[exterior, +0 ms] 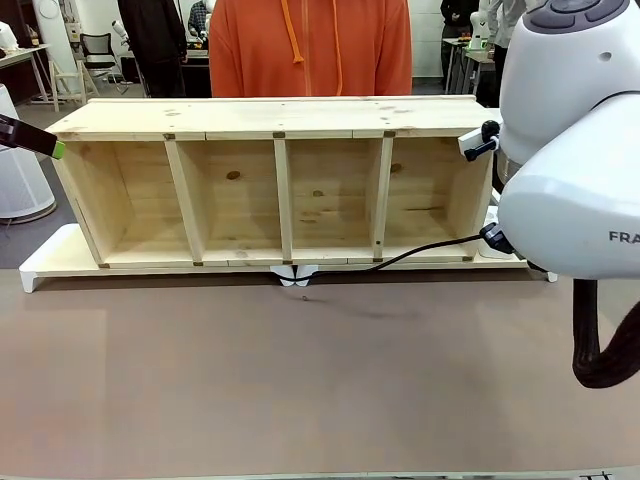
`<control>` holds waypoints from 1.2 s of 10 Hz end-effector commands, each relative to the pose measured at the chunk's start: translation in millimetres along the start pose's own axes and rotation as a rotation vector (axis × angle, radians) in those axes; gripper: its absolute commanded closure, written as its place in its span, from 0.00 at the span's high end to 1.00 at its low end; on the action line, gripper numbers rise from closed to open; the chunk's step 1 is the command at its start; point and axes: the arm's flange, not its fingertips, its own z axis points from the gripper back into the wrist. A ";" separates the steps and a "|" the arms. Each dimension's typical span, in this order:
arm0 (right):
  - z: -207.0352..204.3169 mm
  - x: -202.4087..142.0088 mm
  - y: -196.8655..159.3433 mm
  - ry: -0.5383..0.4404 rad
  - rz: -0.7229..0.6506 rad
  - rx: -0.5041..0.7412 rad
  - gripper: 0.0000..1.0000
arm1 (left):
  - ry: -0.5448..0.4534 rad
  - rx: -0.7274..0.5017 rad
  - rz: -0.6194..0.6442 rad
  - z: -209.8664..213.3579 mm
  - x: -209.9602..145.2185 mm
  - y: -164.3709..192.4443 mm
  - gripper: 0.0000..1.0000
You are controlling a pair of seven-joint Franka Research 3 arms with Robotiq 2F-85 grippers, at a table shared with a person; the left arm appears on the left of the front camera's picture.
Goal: Perform cable management.
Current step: Pull the grasped Power Cable to the location of the Power Strip.
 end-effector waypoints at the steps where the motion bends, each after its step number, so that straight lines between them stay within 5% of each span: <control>1: -12.0 24.6 -17.0 0.021 -0.068 -0.055 0.16 | -0.005 0.004 -0.003 -1.2 0.6 -0.7 1.00; 6: -25.8 56.1 -40.4 0.036 -0.123 -0.137 0.16 | -0.005 0.004 -0.003 -1.2 0.6 -0.7 1.00; 12: -27.7 48.7 -42.6 0.052 -0.100 -0.092 0.16 | -0.005 0.004 -0.003 -1.2 0.6 -0.7 1.00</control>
